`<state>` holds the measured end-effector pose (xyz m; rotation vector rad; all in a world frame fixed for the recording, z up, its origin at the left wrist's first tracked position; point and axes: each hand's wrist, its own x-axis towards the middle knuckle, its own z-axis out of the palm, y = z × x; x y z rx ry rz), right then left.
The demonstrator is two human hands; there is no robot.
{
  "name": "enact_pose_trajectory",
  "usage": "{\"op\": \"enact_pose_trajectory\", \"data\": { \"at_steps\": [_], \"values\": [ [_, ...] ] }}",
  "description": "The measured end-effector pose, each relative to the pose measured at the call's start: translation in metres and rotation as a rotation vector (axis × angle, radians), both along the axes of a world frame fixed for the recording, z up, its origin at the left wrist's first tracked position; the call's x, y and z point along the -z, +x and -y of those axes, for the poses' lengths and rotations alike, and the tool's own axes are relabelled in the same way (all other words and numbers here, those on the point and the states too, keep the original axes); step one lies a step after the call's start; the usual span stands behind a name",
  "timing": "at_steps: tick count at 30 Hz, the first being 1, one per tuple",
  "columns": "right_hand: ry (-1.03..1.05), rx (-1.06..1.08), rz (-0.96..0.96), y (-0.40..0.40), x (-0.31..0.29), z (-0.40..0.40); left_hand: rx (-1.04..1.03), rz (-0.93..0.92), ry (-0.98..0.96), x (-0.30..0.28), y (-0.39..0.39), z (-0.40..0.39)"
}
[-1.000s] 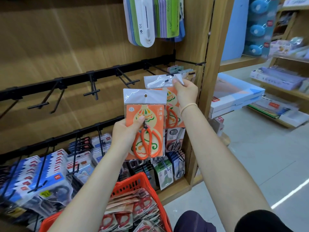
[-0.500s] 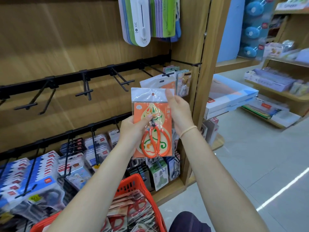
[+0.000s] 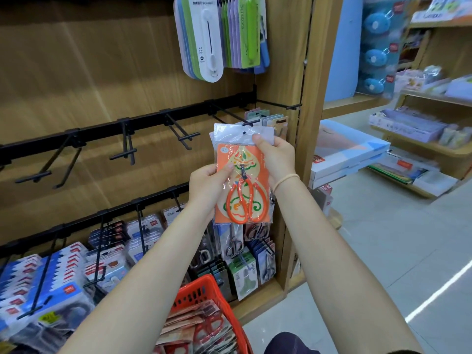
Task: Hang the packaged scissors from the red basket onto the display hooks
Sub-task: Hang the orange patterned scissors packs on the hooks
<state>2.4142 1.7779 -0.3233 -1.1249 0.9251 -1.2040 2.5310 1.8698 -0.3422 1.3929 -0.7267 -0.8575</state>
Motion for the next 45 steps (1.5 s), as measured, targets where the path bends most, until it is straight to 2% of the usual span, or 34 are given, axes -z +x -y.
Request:
{"op": "enact_pose_trajectory", "data": {
  "at_steps": [12,14,16,20,23,25,28,32,34,41,45],
  "values": [
    [-0.039,0.048,-0.069,0.009,0.002,0.015,-0.018,0.029,-0.008,0.008,0.006,0.014],
    [-0.065,0.067,-0.073,0.01,0.006,0.015,-0.035,0.09,-0.023,0.011,0.006,0.014],
    [-0.134,0.125,-0.096,0.01,0.015,0.015,-0.069,0.292,-0.04,0.017,0.007,0.013],
    [-0.362,0.23,-0.178,0.006,0.049,0.003,-0.118,0.809,-0.11,0.033,0.011,0.003],
    [-0.524,0.171,-0.289,0.007,0.07,-0.003,-0.072,1.161,-0.105,0.044,0.02,0.002],
    [-0.546,0.103,-0.363,0.008,0.074,-0.001,-0.045,1.26,-0.043,0.042,0.025,0.007],
    [-0.494,0.037,-0.421,0.01,0.072,0.009,0.0,1.183,0.059,0.035,0.034,0.018],
    [-0.434,0.009,-0.484,0.015,0.064,0.022,0.15,0.863,0.043,0.03,0.038,0.025],
    [-0.431,0.004,-0.505,0.016,0.062,0.024,0.177,0.795,0.037,0.03,0.039,0.028],
    [-0.451,0.084,-0.612,0.006,0.081,0.005,0.206,0.822,0.024,0.037,0.046,0.006],
    [-0.549,0.175,-0.611,0.008,0.113,-0.044,0.134,0.885,0.087,0.075,0.057,-0.049]
  ]
}}
